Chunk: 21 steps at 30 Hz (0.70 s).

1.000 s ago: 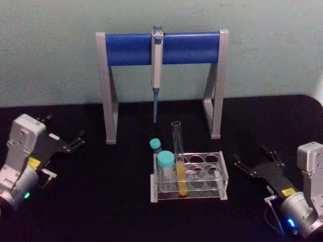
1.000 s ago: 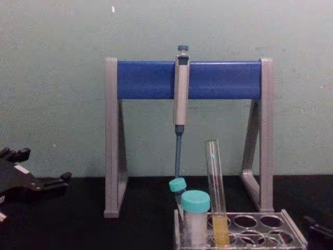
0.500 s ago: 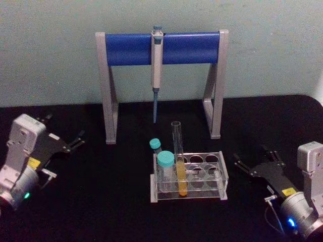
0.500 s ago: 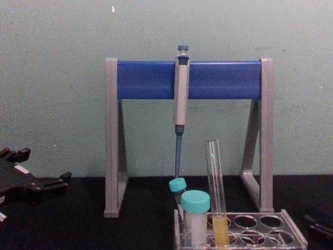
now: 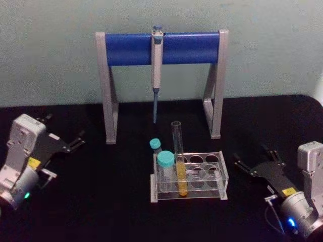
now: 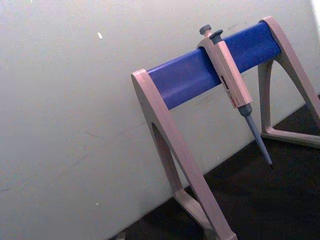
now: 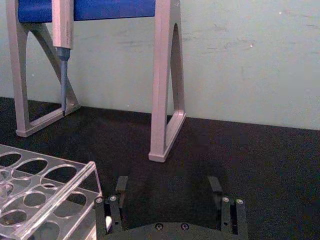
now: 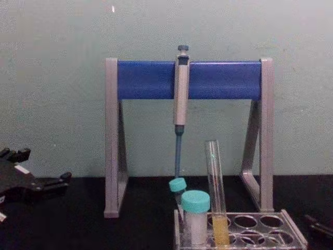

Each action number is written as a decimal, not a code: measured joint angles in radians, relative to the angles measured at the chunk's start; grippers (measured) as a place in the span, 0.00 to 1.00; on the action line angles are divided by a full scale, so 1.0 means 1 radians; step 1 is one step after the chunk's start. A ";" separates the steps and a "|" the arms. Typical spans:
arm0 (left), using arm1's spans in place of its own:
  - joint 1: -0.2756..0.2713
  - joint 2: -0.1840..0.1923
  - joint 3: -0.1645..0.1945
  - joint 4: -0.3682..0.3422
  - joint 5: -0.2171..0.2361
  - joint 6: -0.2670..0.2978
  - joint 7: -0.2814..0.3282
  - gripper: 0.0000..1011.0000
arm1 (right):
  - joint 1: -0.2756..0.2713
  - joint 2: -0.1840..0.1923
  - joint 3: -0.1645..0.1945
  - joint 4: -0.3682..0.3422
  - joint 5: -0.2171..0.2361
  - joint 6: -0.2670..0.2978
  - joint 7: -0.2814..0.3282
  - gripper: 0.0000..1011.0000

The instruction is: Pick up the test tube from the test tube rack, shake it, then place it back into the test tube rack.

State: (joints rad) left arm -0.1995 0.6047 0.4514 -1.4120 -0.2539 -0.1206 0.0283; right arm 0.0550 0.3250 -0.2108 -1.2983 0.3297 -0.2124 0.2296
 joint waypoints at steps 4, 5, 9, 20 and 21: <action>0.000 0.000 0.000 0.000 0.000 0.000 0.000 0.99 | 0.000 0.000 0.000 0.000 0.000 0.000 0.000 0.99; 0.000 0.000 0.000 0.000 0.000 0.000 0.000 0.99 | 0.000 0.000 0.000 0.000 0.000 0.000 0.000 0.99; 0.000 0.000 0.000 0.000 0.000 0.000 0.000 0.99 | 0.000 0.000 0.000 0.000 0.000 0.000 0.000 0.99; 0.000 0.000 0.000 0.000 0.000 0.000 0.000 0.99 | 0.000 0.000 0.000 0.000 0.000 0.000 0.000 0.99; 0.000 0.000 0.000 0.000 0.000 0.000 0.000 0.99 | 0.000 0.000 0.000 0.000 0.000 0.000 0.000 0.99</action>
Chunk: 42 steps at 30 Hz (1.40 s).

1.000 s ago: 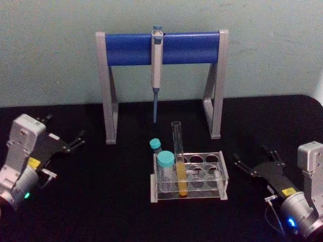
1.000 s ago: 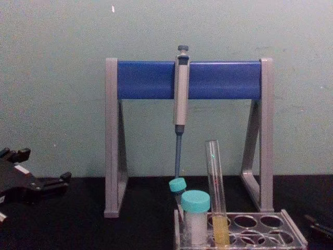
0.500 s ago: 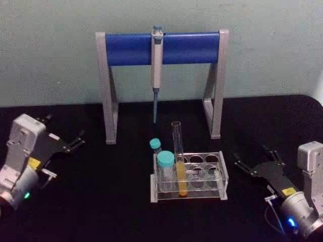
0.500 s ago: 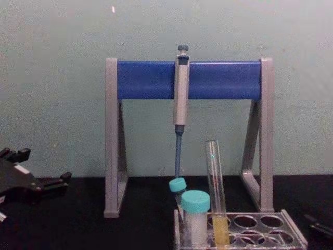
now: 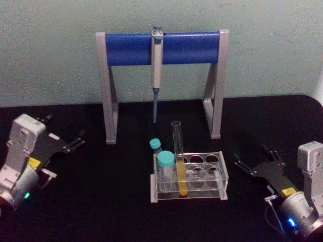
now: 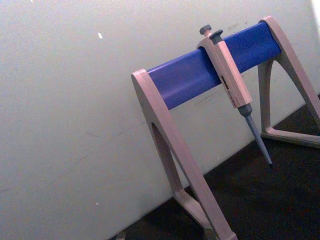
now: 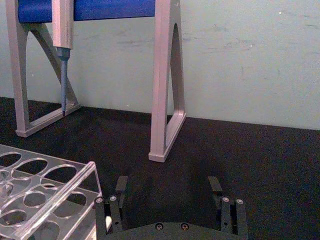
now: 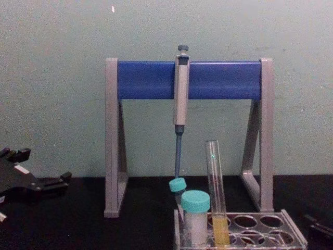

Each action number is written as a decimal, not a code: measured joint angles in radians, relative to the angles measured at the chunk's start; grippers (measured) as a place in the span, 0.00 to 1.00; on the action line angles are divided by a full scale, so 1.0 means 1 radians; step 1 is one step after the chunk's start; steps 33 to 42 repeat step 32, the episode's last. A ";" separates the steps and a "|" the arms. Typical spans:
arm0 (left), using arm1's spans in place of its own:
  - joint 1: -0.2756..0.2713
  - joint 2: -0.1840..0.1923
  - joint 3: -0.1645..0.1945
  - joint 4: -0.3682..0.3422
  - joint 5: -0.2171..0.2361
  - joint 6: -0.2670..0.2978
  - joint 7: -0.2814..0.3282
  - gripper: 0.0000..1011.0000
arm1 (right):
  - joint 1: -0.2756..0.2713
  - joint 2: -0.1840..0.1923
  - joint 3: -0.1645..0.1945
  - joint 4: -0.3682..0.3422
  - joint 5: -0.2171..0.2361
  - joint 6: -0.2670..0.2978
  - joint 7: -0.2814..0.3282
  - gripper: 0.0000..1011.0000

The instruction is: Pick up the test tube from the test tube rack, shake it, then place it back into the test tube rack.

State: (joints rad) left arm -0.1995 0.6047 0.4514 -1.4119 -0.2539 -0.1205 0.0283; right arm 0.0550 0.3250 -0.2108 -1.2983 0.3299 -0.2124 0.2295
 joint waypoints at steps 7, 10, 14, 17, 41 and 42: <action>0.000 0.000 0.000 0.000 0.000 0.000 0.000 0.99 | 0.000 0.000 0.000 0.000 0.000 0.000 0.000 0.99; 0.000 0.000 0.000 0.000 0.000 0.000 0.000 0.99 | 0.000 0.000 0.000 0.000 0.000 0.000 0.000 0.99; 0.000 0.000 0.000 0.000 0.000 0.000 0.000 0.99 | 0.000 0.000 0.000 0.000 0.000 0.000 0.000 0.99; 0.000 0.000 0.000 0.000 0.000 0.000 0.000 0.99 | 0.000 0.000 0.000 0.000 0.000 0.000 0.000 0.99; 0.000 0.000 0.000 0.000 0.000 0.000 0.000 0.99 | 0.000 0.000 0.000 0.000 0.000 0.000 0.000 0.99; 0.000 0.000 0.000 0.000 0.000 0.000 0.000 0.99 | 0.000 0.000 0.000 0.000 0.000 0.000 0.000 0.99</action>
